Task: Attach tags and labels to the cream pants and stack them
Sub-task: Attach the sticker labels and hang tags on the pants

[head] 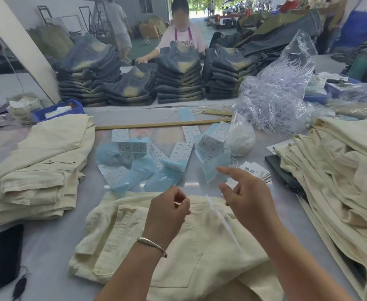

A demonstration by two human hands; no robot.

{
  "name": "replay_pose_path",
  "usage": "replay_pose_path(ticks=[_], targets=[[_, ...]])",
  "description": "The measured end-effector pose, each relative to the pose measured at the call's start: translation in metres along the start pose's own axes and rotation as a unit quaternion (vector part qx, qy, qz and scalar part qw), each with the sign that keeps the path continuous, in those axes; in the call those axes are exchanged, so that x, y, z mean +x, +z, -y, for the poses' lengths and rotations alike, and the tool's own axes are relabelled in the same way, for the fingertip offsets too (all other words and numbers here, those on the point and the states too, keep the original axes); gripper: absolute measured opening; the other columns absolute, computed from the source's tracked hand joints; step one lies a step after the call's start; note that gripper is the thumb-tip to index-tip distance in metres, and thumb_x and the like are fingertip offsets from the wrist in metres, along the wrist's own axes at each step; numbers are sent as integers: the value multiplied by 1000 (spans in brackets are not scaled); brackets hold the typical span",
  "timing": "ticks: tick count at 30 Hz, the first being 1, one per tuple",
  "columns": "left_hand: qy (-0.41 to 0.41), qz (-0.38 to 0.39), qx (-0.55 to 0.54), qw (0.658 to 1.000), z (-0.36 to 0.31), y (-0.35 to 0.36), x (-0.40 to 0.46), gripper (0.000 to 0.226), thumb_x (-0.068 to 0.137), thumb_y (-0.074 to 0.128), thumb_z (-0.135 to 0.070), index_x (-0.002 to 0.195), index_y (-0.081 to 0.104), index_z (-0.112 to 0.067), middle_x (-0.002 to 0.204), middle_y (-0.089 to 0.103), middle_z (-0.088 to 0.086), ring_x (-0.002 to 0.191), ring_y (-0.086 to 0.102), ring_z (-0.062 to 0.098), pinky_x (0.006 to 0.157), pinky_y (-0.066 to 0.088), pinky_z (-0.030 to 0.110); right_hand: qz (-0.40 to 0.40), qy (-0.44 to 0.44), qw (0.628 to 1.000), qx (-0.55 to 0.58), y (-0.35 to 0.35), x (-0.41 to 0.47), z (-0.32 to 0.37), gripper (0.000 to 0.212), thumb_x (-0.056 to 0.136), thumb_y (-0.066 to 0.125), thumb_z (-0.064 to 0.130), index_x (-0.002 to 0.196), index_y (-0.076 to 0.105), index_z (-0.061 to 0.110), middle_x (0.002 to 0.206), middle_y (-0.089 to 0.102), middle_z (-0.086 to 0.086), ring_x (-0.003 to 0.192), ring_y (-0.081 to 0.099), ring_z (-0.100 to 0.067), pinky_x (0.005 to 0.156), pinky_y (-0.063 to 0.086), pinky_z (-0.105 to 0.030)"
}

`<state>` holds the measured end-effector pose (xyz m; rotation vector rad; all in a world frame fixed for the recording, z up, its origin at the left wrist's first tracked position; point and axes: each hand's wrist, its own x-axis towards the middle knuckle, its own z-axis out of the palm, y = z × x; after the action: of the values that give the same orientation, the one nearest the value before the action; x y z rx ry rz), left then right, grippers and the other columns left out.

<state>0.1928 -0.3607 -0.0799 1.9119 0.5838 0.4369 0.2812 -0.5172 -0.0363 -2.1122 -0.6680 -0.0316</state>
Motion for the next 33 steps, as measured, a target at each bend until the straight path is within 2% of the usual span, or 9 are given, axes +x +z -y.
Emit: replay_pose_path(ticks=[4, 6, 8, 10, 13, 18, 22, 28, 33], targets=[[-32, -22, -18, 999, 21, -23, -4, 15, 84, 68, -10, 71, 63, -17, 59, 62, -7, 54, 65, 9, 46, 50, 23, 119, 5, 991, 67, 35, 5, 7, 46, 85, 64, 9, 123, 60, 34, 42, 48, 10, 48, 56, -12, 56, 43, -23], [-37, -19, -38, 998, 30, -38, -9, 13, 85, 68, -11, 75, 63, -18, 61, 63, -8, 54, 64, 9, 46, 48, 21, 214, 14, 972, 98, 68, 6, 15, 44, 85, 64, 7, 121, 60, 32, 57, 62, 11, 45, 55, -7, 54, 43, -17], [-48, -21, -52, 997, 43, -55, -14, 11, 87, 67, -12, 78, 64, -17, 64, 65, -7, 55, 63, 9, 48, 47, 20, 274, 14, 956, 100, 101, 6, 23, 25, 83, 66, 7, 102, 67, 23, 79, 71, 6, 48, 60, -10, 52, 46, -20], [-64, -35, -54, 996, 59, -73, -18, 10, 88, 66, -12, 78, 64, -16, 65, 66, -6, 56, 63, 8, 50, 46, 19, 304, 23, 946, 107, 130, 5, 28, 8, 80, 69, 7, 77, 69, 14, 68, 71, 0, 49, 64, -12, 48, 47, -23], [-103, -51, -60, 992, 86, -97, -22, 13, 87, 68, -11, 76, 64, -16, 63, 65, -7, 55, 62, 7, 53, 45, 17, 325, 38, 939, 106, 165, 5, 33, 20, 80, 72, 9, 63, 66, 17, 53, 64, 1, 45, 62, -11, 47, 46, -23], [-177, -118, -8, 977, 135, -124, -21, 13, 85, 70, -13, 74, 66, -18, 66, 66, -7, 59, 63, 10, 57, 46, 16, 283, 32, 959, 2, 211, 4, 31, 21, 81, 73, 24, 63, 65, 29, 53, 52, 10, 52, 45, -4, 54, 37, -23], [-179, -78, 35, 980, 164, -138, -20, 20, 83, 69, -8, 76, 68, -27, 69, 67, -9, 64, 61, 6, 63, 49, 16, 269, 80, 960, -18, 228, -1, 24, 17, 81, 71, 27, 65, 68, 32, 54, 52, 9, 55, 46, -7, 56, 37, -27], [18, -79, 195, 977, 164, -135, 19, 28, 84, 68, -14, 110, 67, -25, 105, 48, -15, 84, 52, -1, 76, 45, 14, 190, 150, 970, 25, 238, 10, 24, 24, 77, 73, 20, 59, 68, 35, 52, 54, 9, 55, 49, -8, 57, 40, -28], [35, 12, 271, 962, 164, -137, 61, 28, 88, 63, -24, 115, 67, -22, 116, 52, -3, 109, 48, 14, 89, 44, 29, 176, 173, 967, 57, 256, 9, 35, 20, 75, 75, 20, 59, 70, 29, 56, 62, 9, 59, 54, -7, 59, 42, -25]])
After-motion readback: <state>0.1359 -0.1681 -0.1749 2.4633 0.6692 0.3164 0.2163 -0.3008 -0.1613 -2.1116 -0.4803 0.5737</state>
